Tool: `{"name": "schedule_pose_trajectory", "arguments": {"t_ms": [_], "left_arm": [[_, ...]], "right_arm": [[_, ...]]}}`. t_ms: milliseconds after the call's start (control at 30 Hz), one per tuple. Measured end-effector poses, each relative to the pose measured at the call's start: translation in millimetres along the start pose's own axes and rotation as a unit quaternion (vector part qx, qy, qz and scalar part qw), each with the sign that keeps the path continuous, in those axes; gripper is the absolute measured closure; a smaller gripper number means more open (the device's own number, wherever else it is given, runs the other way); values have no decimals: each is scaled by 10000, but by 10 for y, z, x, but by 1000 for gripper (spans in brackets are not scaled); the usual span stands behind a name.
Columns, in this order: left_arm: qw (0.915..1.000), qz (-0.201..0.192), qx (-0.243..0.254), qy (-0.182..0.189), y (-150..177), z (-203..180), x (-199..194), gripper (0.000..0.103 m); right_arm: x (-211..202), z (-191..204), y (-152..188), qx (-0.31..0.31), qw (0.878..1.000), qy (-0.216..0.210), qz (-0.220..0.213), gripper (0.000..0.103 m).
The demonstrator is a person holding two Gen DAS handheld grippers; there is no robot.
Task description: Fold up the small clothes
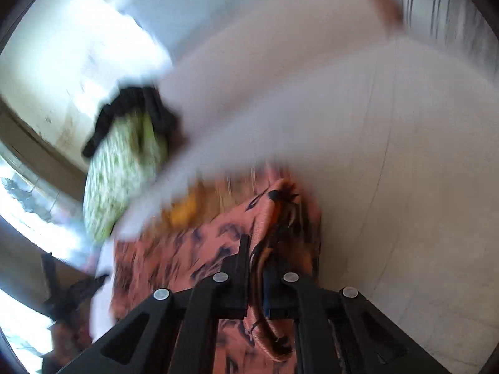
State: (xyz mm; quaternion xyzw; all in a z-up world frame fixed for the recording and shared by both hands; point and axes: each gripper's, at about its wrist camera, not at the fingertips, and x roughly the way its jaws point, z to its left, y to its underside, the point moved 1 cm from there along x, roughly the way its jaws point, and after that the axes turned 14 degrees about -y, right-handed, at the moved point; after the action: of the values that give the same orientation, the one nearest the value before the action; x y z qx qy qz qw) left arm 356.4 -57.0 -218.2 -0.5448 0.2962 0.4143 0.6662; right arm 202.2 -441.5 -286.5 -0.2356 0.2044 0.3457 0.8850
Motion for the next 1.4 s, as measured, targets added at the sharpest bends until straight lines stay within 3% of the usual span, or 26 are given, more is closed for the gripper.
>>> {"name": "schedule_pose_trajectory", "arguments": {"t_ms": [33, 133, 233, 300, 367, 500, 567, 633, 700, 733, 800, 867, 933, 1000, 1033, 1100, 1133, 1167, 1233, 1400], "left_arm": [[9997, 100, 187, -145, 28, -81, 63, 29], [9959, 352, 612, -563, 118, -195, 305, 26], [9980, 310, 350, -417, 131, -108, 257, 27], [9973, 174, 422, -577, 158, -87, 175, 27], [9969, -125, 455, -627, 148, -107, 26, 27], [9962, -634, 586, -73, 146, -360, -334, 27], [9941, -683, 831, 114, 170, -549, -376, 27], [9927, -475, 1109, 4, 222, -722, -257, 26], [9914, -57, 1268, -323, 279, -805, -1, 24], [9919, 66, 1225, -329, 312, -797, 91, 24], [9949, -69, 991, -191, 328, -743, 43, 24], [9931, -48, 1134, -292, 398, -749, -3, 24], [9924, -227, 1164, -328, 447, -782, -134, 24], [9922, -439, 1168, -66, 534, -831, -285, 24], [9911, -481, 1238, -42, 604, -857, -332, 24], [9861, -374, 1599, -265, 746, -988, -262, 24], [9873, -276, 1476, -528, 808, -1011, -205, 23], [9896, -422, 1289, -485, 851, -974, -248, 23], [9925, -245, 1142, -361, 894, -922, -268, 23], [9935, -232, 1088, -250, 1084, -728, -481, 23]], "right_arm": [[56, -99, 11, 314, 9994, 132, 93, 93], [-16, -72, -65, 385, 9990, 222, 77, 92], [-358, -16, -178, 307, 9966, 384, -664, 88], [-576, 10, -225, 201, 9897, 584, -1292, 83], [-650, 122, -210, -97, 9868, 293, -1590, 83], [-330, 382, -119, -654, 9944, -213, -798, 83], [-106, 337, -75, -648, 9970, 115, -417, 83], [121, 33, -84, -89, 9971, 757, -37, 86], [99, -144, -116, 354, 9988, 304, -169, 87], [70, -113, -145, 362, 9989, 269, -102, 86], [1, 1, -151, 80, 9996, 184, -198, 84], [-3, 150, -93, -255, 9993, 56, -279, 84], [82, 292, -26, -498, 9985, -197, -143, 84], [187, 360, 71, -599, 9975, -375, 68, 84], [242, 379, 155, -647, 9971, -316, 251, 84], [435, 340, 315, -787, 9930, 273, 841, 85], [479, 347, 358, -938, 9916, 347, 826, 85], [457, 387, 376, -1047, 9912, 359, 726, 85], [458, 419, 378, -1045, 9903, 405, 825, 85], [324, 424, 384, -877, 9935, 62, 718, 83]]}}
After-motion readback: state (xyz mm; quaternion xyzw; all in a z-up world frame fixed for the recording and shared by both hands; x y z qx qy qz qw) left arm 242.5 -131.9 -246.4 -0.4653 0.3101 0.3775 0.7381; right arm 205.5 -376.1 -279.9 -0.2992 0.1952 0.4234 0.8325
